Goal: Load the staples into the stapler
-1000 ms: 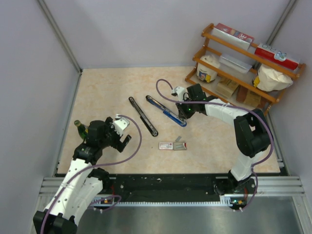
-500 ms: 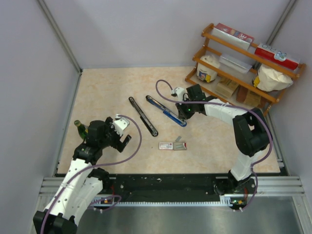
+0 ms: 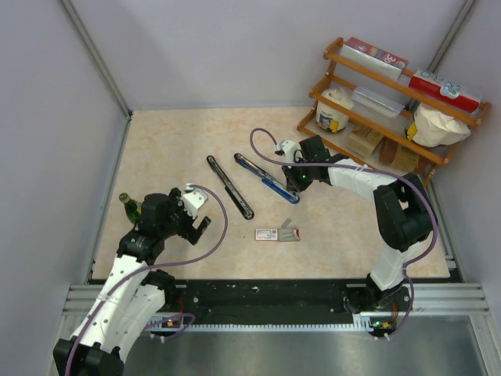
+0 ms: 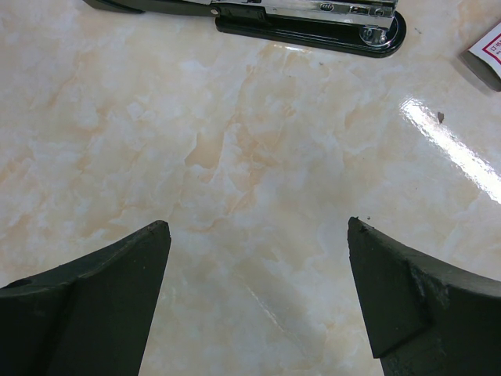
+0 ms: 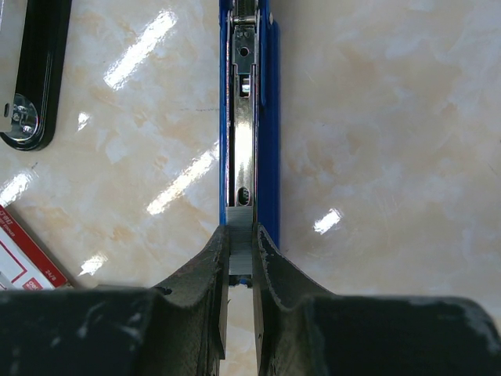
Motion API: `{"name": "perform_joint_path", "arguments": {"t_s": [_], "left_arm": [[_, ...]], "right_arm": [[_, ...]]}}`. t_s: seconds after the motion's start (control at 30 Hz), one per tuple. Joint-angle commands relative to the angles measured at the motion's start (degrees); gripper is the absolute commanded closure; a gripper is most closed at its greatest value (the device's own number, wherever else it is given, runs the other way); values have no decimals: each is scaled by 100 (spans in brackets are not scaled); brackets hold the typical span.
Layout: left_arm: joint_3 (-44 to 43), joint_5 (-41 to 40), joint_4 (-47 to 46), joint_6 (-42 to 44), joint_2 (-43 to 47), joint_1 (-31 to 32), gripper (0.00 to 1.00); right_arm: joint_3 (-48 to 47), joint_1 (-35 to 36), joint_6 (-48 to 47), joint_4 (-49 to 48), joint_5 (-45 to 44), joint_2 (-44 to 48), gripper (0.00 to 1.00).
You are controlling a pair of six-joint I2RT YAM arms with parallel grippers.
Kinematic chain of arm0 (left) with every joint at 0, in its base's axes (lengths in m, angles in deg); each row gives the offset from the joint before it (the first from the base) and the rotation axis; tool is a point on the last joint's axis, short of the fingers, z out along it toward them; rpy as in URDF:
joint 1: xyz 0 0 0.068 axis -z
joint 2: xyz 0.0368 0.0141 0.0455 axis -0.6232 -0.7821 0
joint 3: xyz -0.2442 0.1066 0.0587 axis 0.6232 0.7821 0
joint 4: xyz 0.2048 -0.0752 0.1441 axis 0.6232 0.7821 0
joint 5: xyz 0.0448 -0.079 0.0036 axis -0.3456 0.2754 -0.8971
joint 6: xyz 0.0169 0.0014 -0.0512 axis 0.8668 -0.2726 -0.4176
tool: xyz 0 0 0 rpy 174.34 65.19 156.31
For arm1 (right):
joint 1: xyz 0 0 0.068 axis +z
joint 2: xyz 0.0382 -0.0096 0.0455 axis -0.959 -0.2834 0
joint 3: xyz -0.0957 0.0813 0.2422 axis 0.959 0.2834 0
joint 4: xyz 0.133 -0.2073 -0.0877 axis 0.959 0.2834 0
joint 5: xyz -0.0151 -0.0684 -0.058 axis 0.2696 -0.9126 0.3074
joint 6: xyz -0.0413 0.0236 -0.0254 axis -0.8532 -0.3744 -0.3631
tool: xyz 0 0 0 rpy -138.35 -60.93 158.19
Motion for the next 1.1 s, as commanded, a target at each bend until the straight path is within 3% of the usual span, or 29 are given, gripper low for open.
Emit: {"name": "perform_joint_path", "arguments": {"t_s": [0.0,1.07], "left_arm": [[43,32,-219,61,36,-43,1],[60,23,-219,52,36,-43,1]], "right_arm": [[-48,11,22,-178,132,52,91],[-12,20,-57,-240,228,-35,93]]}}
